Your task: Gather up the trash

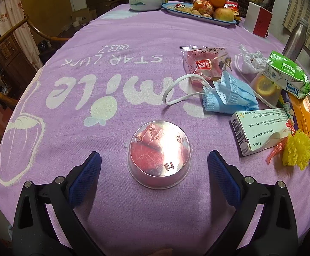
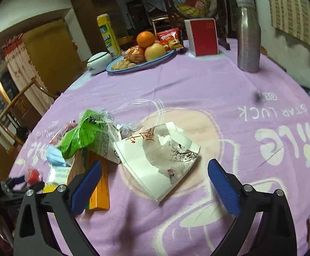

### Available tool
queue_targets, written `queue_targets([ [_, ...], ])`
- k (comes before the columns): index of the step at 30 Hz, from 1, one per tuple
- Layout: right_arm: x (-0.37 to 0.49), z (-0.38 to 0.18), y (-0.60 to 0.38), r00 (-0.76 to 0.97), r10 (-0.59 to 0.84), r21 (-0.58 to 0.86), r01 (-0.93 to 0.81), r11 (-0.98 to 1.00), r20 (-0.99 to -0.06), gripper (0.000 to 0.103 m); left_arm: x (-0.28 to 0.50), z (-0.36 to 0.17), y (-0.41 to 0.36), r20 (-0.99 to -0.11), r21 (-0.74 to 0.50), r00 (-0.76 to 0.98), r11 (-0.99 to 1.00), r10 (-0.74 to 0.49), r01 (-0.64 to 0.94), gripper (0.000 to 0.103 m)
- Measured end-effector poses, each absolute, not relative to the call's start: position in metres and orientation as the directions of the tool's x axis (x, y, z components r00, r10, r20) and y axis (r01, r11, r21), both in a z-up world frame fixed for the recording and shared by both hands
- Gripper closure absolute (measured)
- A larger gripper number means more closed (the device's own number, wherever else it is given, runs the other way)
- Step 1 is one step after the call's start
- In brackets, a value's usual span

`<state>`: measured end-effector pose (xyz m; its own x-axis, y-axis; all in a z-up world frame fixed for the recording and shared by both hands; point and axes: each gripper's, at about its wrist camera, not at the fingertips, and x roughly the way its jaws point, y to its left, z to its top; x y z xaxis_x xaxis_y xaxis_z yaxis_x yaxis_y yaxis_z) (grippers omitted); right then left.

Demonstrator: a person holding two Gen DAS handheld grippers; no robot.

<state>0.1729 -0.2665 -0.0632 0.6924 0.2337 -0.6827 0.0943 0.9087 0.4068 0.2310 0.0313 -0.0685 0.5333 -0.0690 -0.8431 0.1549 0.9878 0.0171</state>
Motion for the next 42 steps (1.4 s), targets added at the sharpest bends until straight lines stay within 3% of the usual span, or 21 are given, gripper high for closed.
queue_targets([
  [4,0.175,-0.071,-0.266,0.658,0.291,0.462,0.097,0.882,-0.694,0.006,0.231,-0.068,0.031,-0.843,0.016,0.534,0.988,-0.070,0.156,0.007],
  [8,0.174,-0.082,-0.254,0.608,0.243,0.371,0.091,0.924,-0.756,0.006,0.231,-0.068,0.030,-0.843,0.018,0.533,0.988,-0.069,0.156,0.007],
  [11,0.175,-0.084,-0.268,0.590,0.090,0.215,0.146,0.966,-0.802,0.007,0.231,-0.068,0.031,-0.843,0.017,0.533,0.987,-0.071,0.157,0.007],
  [13,0.172,-0.077,-0.294,0.605,-0.134,0.061,0.290,0.955,-0.785,0.007,0.231,-0.068,0.030,-0.842,0.015,0.534,0.987,-0.072,0.157,0.007],
  [15,0.163,-0.070,-0.322,0.609,-0.209,0.054,0.384,0.922,-0.765,0.006,0.230,-0.067,0.031,-0.841,0.009,0.535,0.988,-0.078,0.157,0.007],
  [21,0.154,-0.065,-0.308,0.664,0.088,0.288,0.197,0.937,-0.742,0.006,0.230,-0.066,0.030,-0.842,0.011,0.534,0.987,-0.078,0.161,0.007],
  [32,0.164,-0.065,-0.275,0.650,-0.020,0.063,0.104,0.993,-0.759,0.006,0.230,-0.067,0.033,-0.839,0.000,0.537,0.987,-0.088,0.162,0.007],
  [39,0.178,-0.074,-0.259,0.611,0.138,0.163,-0.014,0.986,-0.779,0.006,0.230,-0.067,0.033,-0.839,0.002,0.537,0.987,-0.087,0.163,0.007],
  [42,0.177,-0.062,-0.239,0.594,0.278,0.242,-0.141,0.960,-0.755,0.006,0.230,-0.067,0.034,-0.838,-0.001,0.538,0.987,-0.089,0.162,0.007],
])
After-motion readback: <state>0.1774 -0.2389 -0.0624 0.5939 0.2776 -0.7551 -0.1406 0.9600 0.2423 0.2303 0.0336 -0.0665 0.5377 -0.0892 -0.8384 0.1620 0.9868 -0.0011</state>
